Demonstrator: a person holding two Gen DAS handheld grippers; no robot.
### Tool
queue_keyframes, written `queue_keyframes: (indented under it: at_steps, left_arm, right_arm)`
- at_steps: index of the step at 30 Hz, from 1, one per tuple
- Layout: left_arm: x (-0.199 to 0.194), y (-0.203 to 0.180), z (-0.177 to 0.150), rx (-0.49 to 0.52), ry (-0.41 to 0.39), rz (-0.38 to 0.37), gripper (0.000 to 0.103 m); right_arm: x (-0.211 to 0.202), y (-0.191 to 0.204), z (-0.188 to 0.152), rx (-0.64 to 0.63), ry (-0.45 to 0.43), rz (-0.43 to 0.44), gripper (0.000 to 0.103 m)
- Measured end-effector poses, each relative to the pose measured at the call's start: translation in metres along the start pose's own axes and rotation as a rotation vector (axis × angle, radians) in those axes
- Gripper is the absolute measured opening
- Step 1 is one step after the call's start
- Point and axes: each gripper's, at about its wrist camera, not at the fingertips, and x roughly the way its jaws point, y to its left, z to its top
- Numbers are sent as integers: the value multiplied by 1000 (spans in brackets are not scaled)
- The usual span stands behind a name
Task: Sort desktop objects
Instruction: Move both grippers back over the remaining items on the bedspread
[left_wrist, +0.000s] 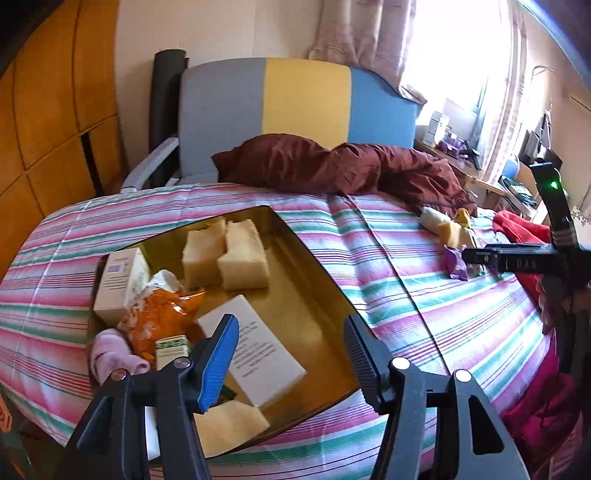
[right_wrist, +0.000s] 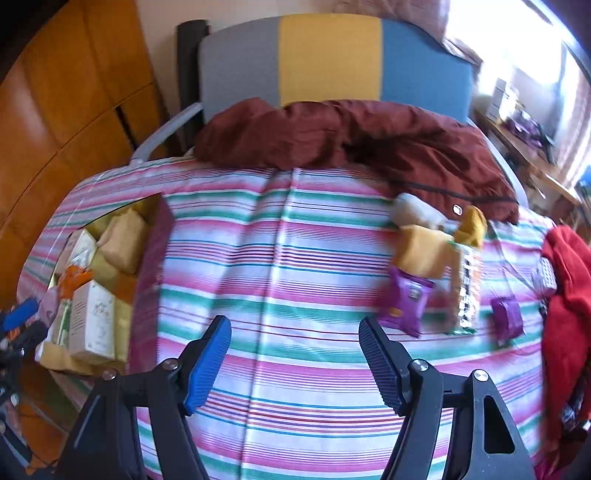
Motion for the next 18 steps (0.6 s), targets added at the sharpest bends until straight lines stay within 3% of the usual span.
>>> queue_keyframes:
  at_steps: [13,18]
  left_arm:
    - [20,-32,8,60,53,-69,60]
    - [33,-52,13,85,89,-120,60]
  right_arm:
    - [1,-127,4,241,30,-127,67]
    - [15,-157,8,289,61,-131,67]
